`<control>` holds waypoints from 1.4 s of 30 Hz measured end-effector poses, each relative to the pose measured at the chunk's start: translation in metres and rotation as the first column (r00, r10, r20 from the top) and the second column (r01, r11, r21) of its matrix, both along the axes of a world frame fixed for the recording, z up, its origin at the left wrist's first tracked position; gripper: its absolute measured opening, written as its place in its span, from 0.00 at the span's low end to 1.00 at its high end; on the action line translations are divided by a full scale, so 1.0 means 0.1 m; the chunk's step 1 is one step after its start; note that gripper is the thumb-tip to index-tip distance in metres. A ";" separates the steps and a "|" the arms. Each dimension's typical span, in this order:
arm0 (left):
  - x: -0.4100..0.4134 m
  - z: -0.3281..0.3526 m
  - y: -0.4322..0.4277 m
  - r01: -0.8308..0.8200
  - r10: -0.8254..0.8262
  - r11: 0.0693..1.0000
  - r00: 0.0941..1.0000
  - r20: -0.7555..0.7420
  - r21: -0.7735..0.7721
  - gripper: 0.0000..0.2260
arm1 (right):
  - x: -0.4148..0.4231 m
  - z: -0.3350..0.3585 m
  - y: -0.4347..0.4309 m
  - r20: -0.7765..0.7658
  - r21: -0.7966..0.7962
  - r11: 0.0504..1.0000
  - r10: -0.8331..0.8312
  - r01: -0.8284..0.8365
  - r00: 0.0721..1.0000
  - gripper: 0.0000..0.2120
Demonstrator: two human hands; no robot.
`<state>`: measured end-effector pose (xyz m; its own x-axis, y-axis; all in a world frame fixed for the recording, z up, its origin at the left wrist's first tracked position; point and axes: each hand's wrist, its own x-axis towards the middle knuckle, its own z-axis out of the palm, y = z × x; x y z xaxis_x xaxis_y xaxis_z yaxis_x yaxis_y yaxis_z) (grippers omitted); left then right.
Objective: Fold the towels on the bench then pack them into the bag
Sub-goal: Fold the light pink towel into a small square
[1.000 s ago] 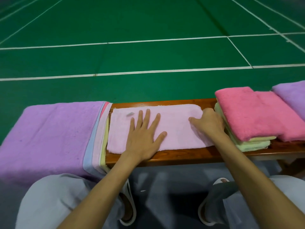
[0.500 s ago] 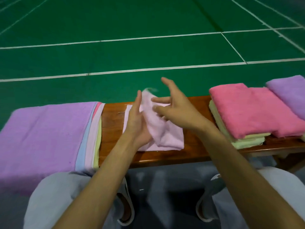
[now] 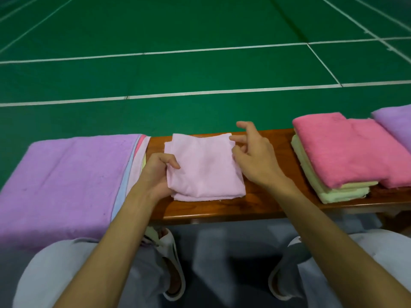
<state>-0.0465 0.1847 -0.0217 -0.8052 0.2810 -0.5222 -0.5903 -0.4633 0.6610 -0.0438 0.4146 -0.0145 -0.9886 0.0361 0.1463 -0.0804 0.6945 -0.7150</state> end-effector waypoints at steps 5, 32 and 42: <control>0.07 -0.05 0.04 -0.392 -0.037 0.500 0.882 -0.471 -0.773 0.28 | 0.03 -0.16 -0.16 -0.053 0.436 0.885 0.208 -0.165 0.977 0.32; 0.43 -0.45 -0.09 -0.368 -0.927 0.026 0.340 -0.160 -0.930 0.49 | 0.34 -0.44 0.01 0.188 0.543 0.660 0.506 -0.519 0.842 0.49; 0.56 -0.13 -0.23 -0.358 -0.897 0.125 0.357 -0.260 -0.925 0.13 | 0.66 -0.22 0.14 0.006 0.490 0.704 0.587 -0.514 0.810 0.12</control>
